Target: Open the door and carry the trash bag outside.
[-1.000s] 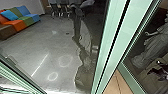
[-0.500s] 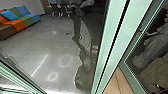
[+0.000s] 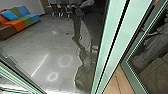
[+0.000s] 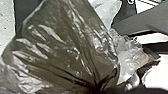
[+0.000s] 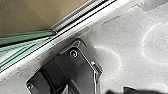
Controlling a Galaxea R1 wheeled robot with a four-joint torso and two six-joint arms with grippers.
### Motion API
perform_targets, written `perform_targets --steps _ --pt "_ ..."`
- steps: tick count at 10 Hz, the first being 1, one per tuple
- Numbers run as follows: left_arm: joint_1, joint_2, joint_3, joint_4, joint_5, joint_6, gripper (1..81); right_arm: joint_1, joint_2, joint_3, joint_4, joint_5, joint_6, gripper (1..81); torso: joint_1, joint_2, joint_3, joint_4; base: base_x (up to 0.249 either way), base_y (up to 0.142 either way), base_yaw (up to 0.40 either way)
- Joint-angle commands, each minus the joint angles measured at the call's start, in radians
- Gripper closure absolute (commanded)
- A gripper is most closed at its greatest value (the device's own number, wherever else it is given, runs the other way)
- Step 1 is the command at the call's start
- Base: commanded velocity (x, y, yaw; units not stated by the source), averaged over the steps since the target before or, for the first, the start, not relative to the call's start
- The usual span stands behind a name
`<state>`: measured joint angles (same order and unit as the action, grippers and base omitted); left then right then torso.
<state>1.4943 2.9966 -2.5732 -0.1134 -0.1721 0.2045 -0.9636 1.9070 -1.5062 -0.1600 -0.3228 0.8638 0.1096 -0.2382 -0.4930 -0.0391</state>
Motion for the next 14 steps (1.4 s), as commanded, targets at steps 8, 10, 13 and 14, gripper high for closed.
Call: perform_targets --steps 8,10,13,14 --pt "0.010 0.010 0.013 0.017 0.080 0.003 81.1 -0.340 0.276 -0.170 -0.248 0.287 -0.016 1.0 -0.001 -0.001 0.159 0.000 0.000 0.000 0.000" --pt "0.010 0.012 0.013 0.018 0.080 0.003 81.1 -0.375 0.351 -0.235 -0.292 0.294 -0.016 1.0 -0.002 -0.002 0.140 0.000 0.000 0.000 0.000" --pt "0.008 0.015 0.013 0.018 0.082 0.004 81.1 -0.432 0.454 -0.327 -0.381 0.295 -0.017 1.0 -0.003 -0.003 0.147 0.000 0.000 0.000 0.000" --pt "0.008 0.015 0.013 0.021 0.083 0.004 81.1 -0.445 0.482 -0.359 -0.414 0.295 -0.016 1.0 -0.003 -0.003 0.147 0.000 0.000 0.000 0.000"
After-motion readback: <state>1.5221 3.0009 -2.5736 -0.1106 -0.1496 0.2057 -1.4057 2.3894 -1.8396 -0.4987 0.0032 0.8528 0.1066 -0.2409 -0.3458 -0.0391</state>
